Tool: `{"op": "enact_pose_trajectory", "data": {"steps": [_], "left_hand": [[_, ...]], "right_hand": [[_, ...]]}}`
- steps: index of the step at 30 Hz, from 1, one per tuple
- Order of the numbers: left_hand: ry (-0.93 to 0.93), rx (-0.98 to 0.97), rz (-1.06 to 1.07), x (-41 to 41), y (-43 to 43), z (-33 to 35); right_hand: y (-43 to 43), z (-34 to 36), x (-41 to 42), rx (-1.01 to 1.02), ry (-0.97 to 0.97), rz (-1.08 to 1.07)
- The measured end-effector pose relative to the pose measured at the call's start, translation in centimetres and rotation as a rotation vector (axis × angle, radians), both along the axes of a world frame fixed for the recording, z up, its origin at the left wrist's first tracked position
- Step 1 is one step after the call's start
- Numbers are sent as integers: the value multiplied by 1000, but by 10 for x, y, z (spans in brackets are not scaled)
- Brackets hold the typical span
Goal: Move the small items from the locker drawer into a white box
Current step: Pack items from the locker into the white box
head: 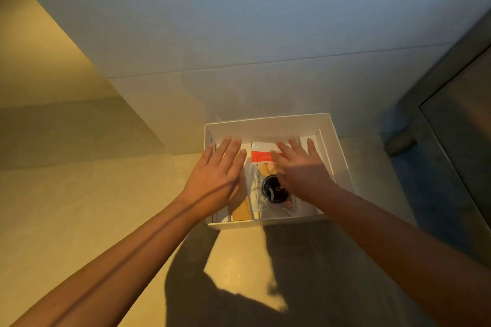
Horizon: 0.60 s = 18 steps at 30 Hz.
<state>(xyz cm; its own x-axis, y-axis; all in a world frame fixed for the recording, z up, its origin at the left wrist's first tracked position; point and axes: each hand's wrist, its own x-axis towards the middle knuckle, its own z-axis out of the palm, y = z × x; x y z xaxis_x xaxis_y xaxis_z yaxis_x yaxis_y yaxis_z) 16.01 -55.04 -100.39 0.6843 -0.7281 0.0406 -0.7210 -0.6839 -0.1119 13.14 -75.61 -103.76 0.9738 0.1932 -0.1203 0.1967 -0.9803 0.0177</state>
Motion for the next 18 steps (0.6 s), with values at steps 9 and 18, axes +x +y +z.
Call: {"op": "enact_pose_trajectory", "data": {"steps": [9, 18], "left_hand": [[86, -248, 190, -14, -22, 159], [121, -276, 288, -9, -32, 364]], "right_hand": [[14, 174, -8, 176, -48, -155], [14, 388, -4, 281, -94, -172]]}}
